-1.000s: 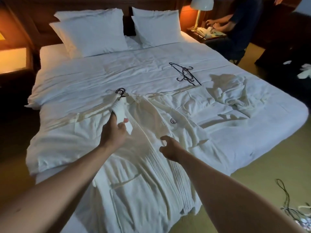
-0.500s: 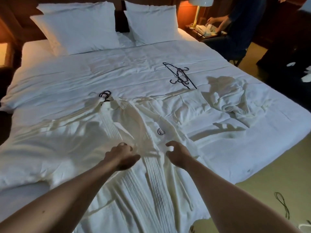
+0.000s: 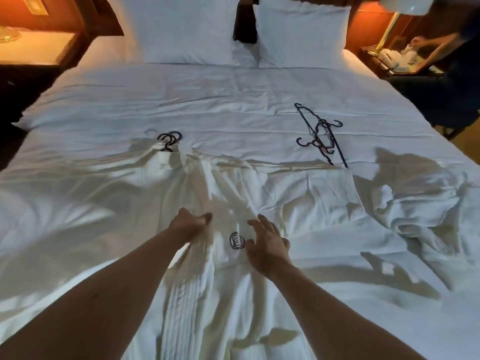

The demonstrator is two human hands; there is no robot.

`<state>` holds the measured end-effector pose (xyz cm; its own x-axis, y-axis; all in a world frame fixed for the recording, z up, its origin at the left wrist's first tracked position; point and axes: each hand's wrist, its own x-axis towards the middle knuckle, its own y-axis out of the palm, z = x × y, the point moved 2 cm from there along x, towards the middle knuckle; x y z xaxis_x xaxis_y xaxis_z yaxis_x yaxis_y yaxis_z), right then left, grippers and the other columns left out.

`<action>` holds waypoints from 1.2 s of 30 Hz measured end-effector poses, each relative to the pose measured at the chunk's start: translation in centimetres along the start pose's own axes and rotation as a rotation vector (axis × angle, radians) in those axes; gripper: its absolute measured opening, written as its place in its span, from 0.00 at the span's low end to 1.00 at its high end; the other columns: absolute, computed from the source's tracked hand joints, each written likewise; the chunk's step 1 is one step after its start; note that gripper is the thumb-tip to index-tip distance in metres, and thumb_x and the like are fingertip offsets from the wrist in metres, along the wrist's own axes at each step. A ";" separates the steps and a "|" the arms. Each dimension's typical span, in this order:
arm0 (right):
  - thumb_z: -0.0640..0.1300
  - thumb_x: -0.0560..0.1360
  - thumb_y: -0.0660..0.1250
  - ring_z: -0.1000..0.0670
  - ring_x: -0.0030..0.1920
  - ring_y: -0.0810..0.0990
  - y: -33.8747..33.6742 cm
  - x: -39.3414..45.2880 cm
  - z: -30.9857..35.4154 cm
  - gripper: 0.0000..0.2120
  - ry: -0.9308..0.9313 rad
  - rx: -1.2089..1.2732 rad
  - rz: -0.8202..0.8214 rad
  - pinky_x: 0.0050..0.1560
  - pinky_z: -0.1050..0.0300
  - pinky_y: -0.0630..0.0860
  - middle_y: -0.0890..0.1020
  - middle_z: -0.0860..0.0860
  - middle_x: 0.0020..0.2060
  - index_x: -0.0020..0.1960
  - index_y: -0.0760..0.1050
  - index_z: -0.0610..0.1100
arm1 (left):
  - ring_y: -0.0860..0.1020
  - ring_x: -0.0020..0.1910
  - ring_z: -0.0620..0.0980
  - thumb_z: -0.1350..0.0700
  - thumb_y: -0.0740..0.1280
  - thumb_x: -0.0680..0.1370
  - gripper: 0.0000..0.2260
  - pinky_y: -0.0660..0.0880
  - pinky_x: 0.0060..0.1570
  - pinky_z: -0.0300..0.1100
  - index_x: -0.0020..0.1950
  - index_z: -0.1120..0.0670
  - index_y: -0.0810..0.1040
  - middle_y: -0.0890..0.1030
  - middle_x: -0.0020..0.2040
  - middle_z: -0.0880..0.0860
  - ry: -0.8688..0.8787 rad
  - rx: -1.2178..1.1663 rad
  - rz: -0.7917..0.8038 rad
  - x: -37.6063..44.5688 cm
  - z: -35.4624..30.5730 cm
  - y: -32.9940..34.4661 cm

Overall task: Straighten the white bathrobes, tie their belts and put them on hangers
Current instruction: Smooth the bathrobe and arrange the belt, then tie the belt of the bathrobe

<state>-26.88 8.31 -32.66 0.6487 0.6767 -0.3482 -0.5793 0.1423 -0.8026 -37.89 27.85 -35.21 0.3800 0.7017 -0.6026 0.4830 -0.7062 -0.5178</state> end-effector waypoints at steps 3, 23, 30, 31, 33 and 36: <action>0.51 0.81 0.54 0.51 0.82 0.47 1.8 3.5 0.2 0.29 0.031 -0.012 0.010 0.77 0.37 0.49 0.48 0.57 0.82 0.81 0.52 0.58 | 0.83 0.38 0.59 0.52 0.83 0.62 0.27 0.80 0.31 0.45 0.52 0.67 0.80 0.82 0.45 0.62 -0.069 -0.292 0.128 1.7 0.3 0.5; 0.58 0.82 0.56 0.48 0.75 0.62 -2.3 23.0 0.8 0.23 -0.184 -0.251 -0.240 0.67 0.39 0.62 0.65 0.55 0.75 0.75 0.62 0.54 | 0.77 0.37 0.54 0.43 0.77 0.71 0.16 0.73 0.43 0.47 0.40 0.55 0.81 0.82 0.40 0.57 -0.085 -0.468 0.017 16.3 -3.4 -4.0; 0.59 0.81 0.60 0.41 0.60 0.77 -3.5 29.1 0.7 0.14 -0.272 -0.449 -0.145 0.55 0.48 0.64 0.81 0.47 0.56 0.58 0.75 0.51 | 0.76 0.44 0.52 0.48 0.69 0.79 0.09 0.69 0.40 0.41 0.50 0.54 0.79 0.77 0.44 0.52 0.212 -0.082 -0.432 19.3 -7.8 -4.8; 0.58 0.81 0.60 0.40 0.59 0.78 -4.2 29.7 0.4 0.15 -0.261 -0.442 -0.189 0.54 0.49 0.66 0.81 0.46 0.57 0.59 0.75 0.49 | 0.76 0.47 0.54 0.48 0.68 0.80 0.10 0.68 0.43 0.42 0.50 0.55 0.78 0.77 0.46 0.53 0.238 -0.001 -0.471 20.0 -7.9 -4.9; 0.59 0.80 0.63 0.39 0.56 0.79 -4.7 30.5 -0.3 0.16 -0.215 -0.392 -0.186 0.52 0.49 0.71 0.80 0.44 0.56 0.58 0.76 0.48 | 0.77 0.54 0.56 0.47 0.67 0.79 0.13 0.69 0.48 0.44 0.54 0.57 0.77 0.79 0.53 0.56 0.222 0.228 -0.423 21.2 -7.3 -4.5; 0.65 0.77 0.64 0.44 0.45 0.80 -4.7 30.6 -2.4 0.19 -0.144 -0.150 -0.027 0.46 0.50 0.76 0.82 0.48 0.44 0.44 0.76 0.49 | 0.71 0.66 0.62 0.50 0.65 0.77 0.25 0.69 0.64 0.52 0.71 0.56 0.67 0.69 0.69 0.60 0.097 0.333 -0.523 21.4 -6.8 -3.7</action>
<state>-3.12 26.66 -40.74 0.5792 0.7721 -0.2614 -0.4759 0.0600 -0.8775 -26.17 46.08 -42.05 0.2373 0.9567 -0.1685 0.3582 -0.2474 -0.9003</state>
